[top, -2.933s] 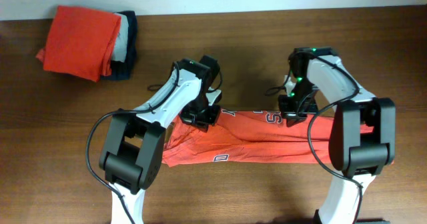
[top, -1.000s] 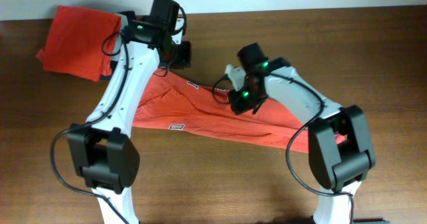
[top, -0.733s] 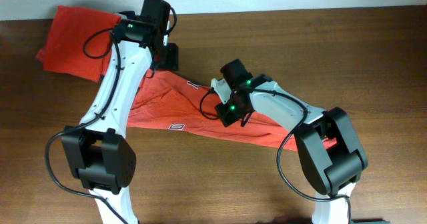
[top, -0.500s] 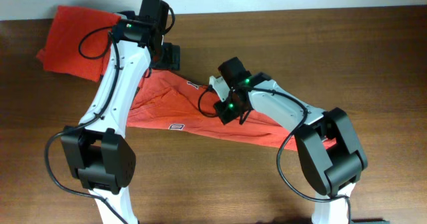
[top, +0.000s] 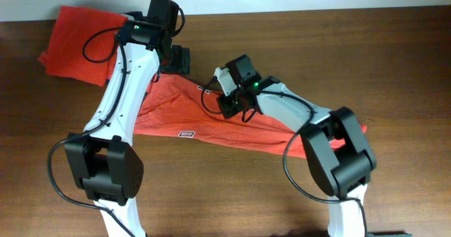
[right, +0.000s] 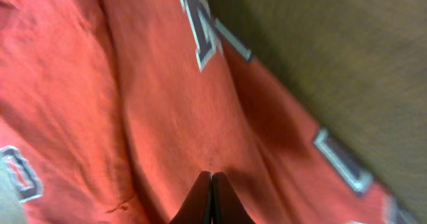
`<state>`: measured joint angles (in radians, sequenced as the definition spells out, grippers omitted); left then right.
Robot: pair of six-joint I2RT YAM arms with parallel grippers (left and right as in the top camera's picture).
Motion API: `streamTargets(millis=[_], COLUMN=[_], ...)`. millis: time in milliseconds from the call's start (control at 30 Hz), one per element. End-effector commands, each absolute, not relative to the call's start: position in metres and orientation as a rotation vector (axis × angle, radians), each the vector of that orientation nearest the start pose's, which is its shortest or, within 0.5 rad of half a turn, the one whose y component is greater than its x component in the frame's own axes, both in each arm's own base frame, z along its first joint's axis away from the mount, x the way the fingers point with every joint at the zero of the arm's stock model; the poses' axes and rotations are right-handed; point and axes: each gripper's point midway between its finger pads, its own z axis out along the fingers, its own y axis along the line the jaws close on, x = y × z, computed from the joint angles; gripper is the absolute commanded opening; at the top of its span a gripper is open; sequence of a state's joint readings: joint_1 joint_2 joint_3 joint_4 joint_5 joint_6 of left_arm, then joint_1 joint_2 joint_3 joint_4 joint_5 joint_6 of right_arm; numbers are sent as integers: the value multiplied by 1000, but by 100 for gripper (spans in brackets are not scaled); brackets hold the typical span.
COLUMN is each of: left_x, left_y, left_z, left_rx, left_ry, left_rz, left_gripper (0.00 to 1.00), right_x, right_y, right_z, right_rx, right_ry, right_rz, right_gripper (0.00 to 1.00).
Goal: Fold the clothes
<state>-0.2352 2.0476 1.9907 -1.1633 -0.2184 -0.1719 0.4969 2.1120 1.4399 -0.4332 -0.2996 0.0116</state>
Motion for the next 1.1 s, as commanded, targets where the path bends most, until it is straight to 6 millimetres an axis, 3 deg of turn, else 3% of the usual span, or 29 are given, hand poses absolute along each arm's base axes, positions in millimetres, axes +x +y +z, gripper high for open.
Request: streamTargets(millis=[0,333,500,633,733,767,833,867,933,1067], left_x=[468,468,468,468,468,468,468,468,468,468], left_y=[-73,-73,-73,-74,-73,-73,-73,-73,-73,-74], left_z=[175,175,175,175,175,175,175,175,175,175], left_rx=[42,44,44,44,44,44,44,44,44,45], left_ry=[2730,2730,2730,2729,2730,2730,2730,2730,2730,2730], left_rz=[211,211,211,210,211,211,211,211,211,210], left_gripper=[99,99,99,99,99,99,99,99,99,99], right_x=[393,351,314,316,329,340,354,364,367,354], right_y=[304,332,340,336,325,312,291,266,235,198], right_z=[18,13,18,22,49,65,78,83,79,54], right_rx=[-791,-923,-972,-958,-932,-904,-841,-777,-702,-631], right_ry=[2615,2655,2736,2747,2733,2732,2758,2795,2869,3003], right_rz=[641,681,898,898,889,843,743,628,537,415], right_gripper=[4,4,4,4,4,4,4,4,4,4])
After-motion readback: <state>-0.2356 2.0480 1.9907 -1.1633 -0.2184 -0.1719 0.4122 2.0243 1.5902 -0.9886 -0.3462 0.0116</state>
